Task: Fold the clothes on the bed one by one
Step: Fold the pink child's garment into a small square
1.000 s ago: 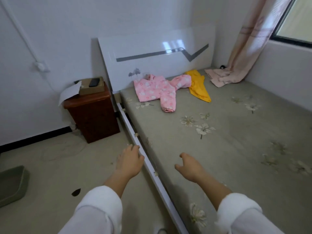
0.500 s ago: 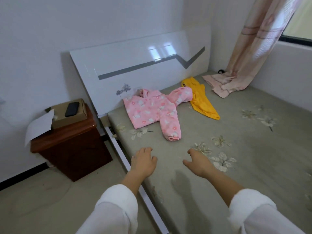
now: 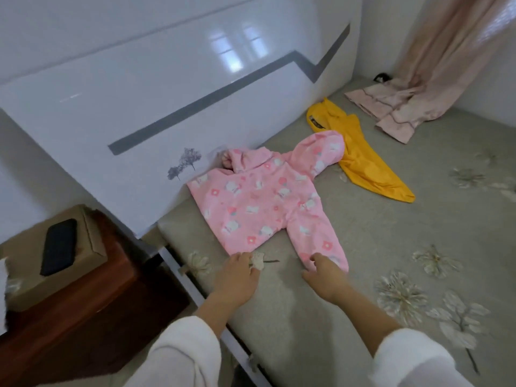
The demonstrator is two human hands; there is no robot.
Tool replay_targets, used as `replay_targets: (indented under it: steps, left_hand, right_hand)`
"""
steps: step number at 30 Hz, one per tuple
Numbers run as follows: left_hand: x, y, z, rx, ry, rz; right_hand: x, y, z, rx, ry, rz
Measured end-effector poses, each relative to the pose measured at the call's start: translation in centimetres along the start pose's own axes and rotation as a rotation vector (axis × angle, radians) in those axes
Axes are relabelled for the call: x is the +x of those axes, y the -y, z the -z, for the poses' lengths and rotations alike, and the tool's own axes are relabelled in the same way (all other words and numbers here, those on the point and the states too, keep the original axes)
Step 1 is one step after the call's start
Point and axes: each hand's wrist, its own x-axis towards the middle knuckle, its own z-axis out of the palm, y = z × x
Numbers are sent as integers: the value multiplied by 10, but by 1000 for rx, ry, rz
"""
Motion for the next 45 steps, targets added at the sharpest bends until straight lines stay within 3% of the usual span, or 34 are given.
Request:
replay_targets:
  steps: [6,10,14,18,20,23,25,31,34,36,38,41,42,43,45]
  left_hand:
    - [116,51,-10,93,120,-83]
    - [179,61,-38,148,172,-152]
    - [231,63,-70,278,142,-278]
    - [259,62,-89,360,8,-363]
    - [266,60,-92,266,-53,-399]
    - [261,55,-87,39,-20,-382]
    - [248,51,-89,27,109,-402]
    - [166,20,-133,54,761,-491]
    - [127,1,-151,97,1061,-487]
    - [124,-11,-151,52,1139,-550]
    - [143,-21,-144,-113,929,-530]
    - [214,-34,-121,-101,139,-554]
    - [242,-35,-109,6,-24,-572]
    - [270,-33,-98,148,-84,-568]
    - [319,-24,-77,455,0,-507]
  right_hand:
    - [100,2,-27,128,-65,-207]
    - [159,-26,-36,59,-165,-281]
    - [206,-58,-39,-36,-294,-316]
    - [235,-78,-47,-84,-281,-429]
    - [238,-84,-57,-34,-278,-458]
    - [222,-94,-67,22,-303,-359]
    - [203,-104,-65,13,-267,-373]
    - [126,-157,-56,-60,-46,-596]
    - [111,-171,-57,125,-166,-684]
    - [113,-165,-57,242,-262,-675]
    - [121,-154,-59,379,-302,-600]
    - [134,-140,-77,216,-279,-588]
    - [135,-137,-84,104,-288,-593]
    - [135,-134,-89,45,-303,-599]
    - [133,-132,-95,42,-332,-603]
